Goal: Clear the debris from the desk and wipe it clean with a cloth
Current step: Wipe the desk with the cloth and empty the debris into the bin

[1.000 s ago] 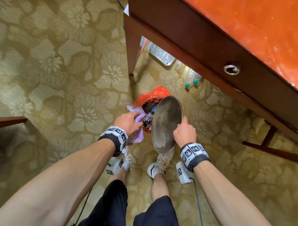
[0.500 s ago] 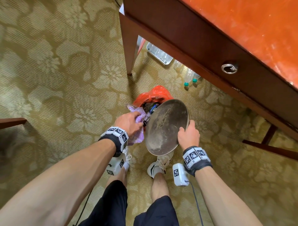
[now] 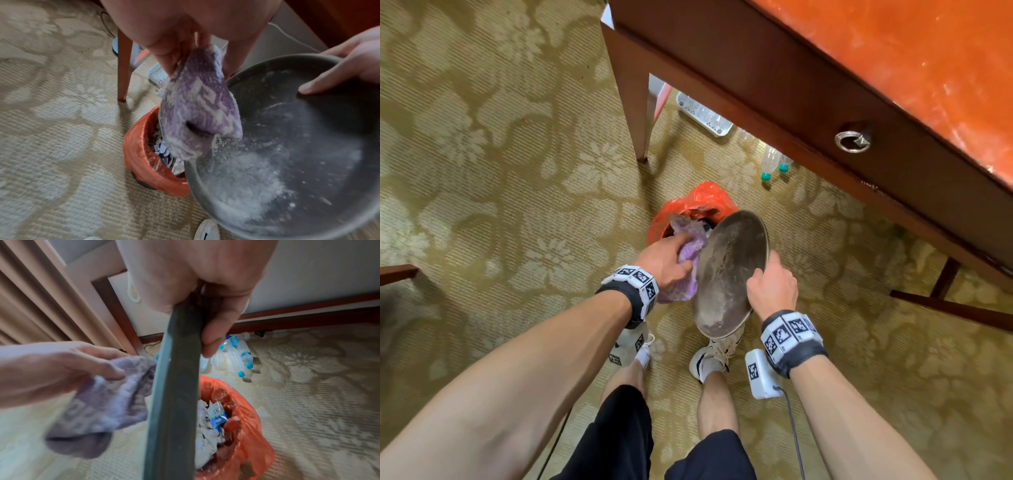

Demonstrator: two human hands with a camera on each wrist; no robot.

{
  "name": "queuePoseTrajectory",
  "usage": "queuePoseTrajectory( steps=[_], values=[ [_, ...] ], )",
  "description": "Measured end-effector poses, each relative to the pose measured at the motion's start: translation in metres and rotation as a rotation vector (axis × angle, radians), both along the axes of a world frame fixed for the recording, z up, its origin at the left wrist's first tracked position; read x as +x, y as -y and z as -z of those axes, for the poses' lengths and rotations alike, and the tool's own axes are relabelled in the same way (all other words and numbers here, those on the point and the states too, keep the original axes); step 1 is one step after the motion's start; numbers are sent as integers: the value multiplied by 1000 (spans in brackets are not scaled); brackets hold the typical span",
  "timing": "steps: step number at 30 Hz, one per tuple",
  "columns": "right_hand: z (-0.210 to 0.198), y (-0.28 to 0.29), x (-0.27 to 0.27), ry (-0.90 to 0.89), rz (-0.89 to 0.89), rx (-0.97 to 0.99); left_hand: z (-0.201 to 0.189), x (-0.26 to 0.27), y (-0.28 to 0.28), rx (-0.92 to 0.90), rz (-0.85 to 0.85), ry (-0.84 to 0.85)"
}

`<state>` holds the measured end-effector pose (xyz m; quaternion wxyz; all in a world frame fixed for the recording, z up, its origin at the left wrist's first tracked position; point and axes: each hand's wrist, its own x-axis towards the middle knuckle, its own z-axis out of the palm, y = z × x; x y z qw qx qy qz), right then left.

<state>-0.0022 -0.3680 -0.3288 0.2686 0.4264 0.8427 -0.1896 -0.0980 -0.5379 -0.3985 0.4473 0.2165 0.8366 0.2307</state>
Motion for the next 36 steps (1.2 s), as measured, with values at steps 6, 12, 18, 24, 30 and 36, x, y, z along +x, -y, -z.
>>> queuePoseTrajectory(
  steps=[6,12,18,24,30,36],
  values=[
    [-17,-6,-8,-37,-5,-30,12,-15,-27,118,106,-50],
    [-21,-13,-13,-63,34,-69,24,-3,-49,223,180,-88],
    [-25,-19,-11,-143,107,-97,40,12,-57,361,224,-272],
    [-31,-25,-8,-162,157,-68,55,7,-55,-134,385,-76],
    [-40,-29,-15,-142,127,-47,56,-1,-54,-150,310,-185],
    [-41,-30,-13,-126,79,-48,62,-4,-80,40,325,-250]
  ],
)
